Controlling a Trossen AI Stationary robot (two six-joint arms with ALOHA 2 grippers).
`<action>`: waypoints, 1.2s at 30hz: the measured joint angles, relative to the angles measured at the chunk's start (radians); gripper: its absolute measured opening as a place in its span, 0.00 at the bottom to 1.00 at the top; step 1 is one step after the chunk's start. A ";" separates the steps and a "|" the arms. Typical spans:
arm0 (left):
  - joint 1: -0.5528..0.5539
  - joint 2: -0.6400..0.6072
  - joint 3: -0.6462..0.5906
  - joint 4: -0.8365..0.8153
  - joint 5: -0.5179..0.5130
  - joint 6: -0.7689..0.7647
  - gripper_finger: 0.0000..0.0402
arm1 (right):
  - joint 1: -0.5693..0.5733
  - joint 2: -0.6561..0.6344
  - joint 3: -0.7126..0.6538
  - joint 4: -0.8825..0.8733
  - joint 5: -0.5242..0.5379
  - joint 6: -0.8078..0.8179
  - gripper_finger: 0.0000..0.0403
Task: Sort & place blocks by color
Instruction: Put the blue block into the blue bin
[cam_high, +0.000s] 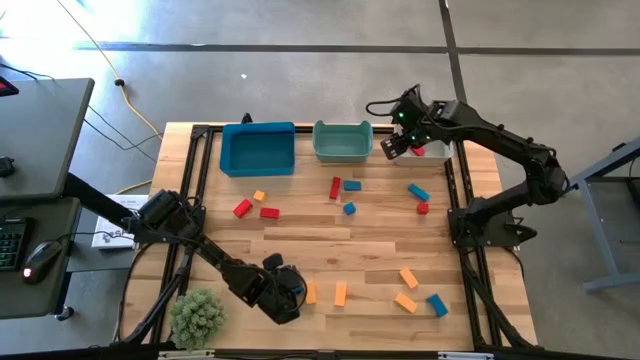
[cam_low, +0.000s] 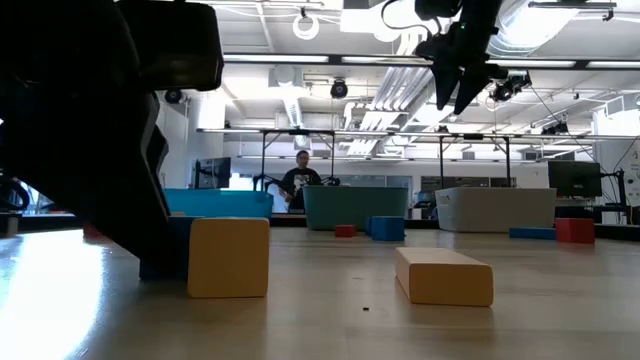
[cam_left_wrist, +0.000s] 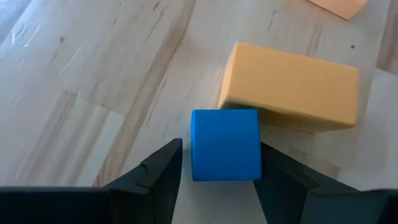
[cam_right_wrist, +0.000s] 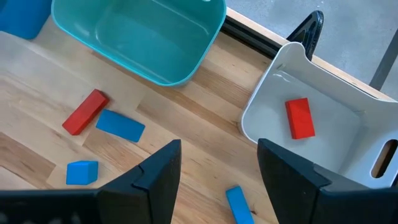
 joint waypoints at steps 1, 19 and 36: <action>0.000 0.000 0.000 0.000 0.000 0.000 0.42 | 0.000 0.000 0.000 0.000 0.000 0.000 0.50; 0.005 -0.010 0.001 0.001 0.042 -0.011 0.26 | 0.000 0.000 0.000 0.000 -0.001 -0.007 0.50; 0.151 -0.258 0.000 -0.294 -0.084 0.042 0.26 | 0.000 0.000 0.000 0.005 -0.006 -0.061 0.50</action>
